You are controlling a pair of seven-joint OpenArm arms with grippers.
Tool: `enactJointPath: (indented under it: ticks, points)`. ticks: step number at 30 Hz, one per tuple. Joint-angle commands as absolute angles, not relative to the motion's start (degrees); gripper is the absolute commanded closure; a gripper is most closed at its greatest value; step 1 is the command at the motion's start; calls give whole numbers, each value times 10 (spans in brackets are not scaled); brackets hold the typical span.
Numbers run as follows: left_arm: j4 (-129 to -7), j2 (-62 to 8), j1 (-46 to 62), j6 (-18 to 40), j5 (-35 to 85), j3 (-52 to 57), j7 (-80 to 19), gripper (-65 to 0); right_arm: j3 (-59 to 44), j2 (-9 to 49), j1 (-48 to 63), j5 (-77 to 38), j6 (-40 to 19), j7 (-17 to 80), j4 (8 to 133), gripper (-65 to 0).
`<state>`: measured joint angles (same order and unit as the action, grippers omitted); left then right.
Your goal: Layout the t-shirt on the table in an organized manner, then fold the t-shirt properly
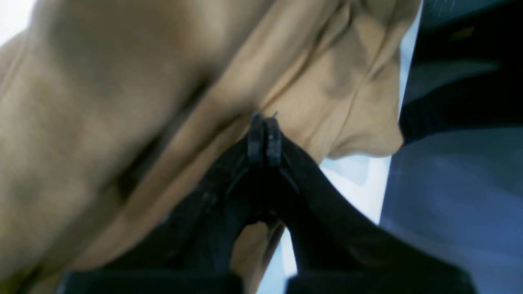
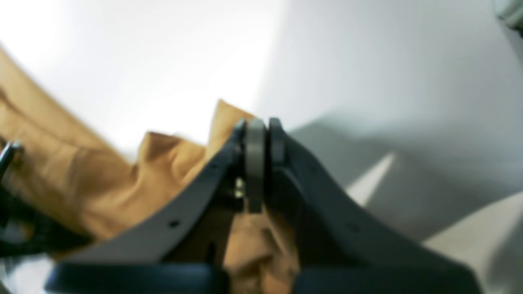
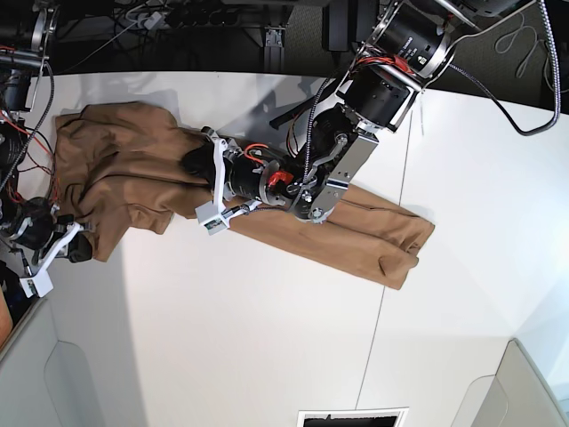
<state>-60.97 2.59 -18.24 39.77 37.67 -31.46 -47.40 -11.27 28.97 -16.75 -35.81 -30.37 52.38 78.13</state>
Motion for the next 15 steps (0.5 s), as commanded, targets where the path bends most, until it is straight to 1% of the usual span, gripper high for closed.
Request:
enactJointPath:
  ticks: [1, 7, 12, 15]
  points:
    - [-611, 33, -197, 400, 368, -314, -462, 0, -118, 309, -166, -373, -305, 517, 804, 0]
    - [-588, 36, -201, 400, 327, -314, -433, 0, -126, 350, -75, -379, -304, 531, 901, 0]
    - [-554, 55, -207, 400, 288, -314, -414, 0, -166, 376, 1, -386, -309, 533, 957, 0]
    - [-535, 61, -219, 400, 285, -314, -413, 0, -198, 381, 38, -397, -318, 547, 967, 0]
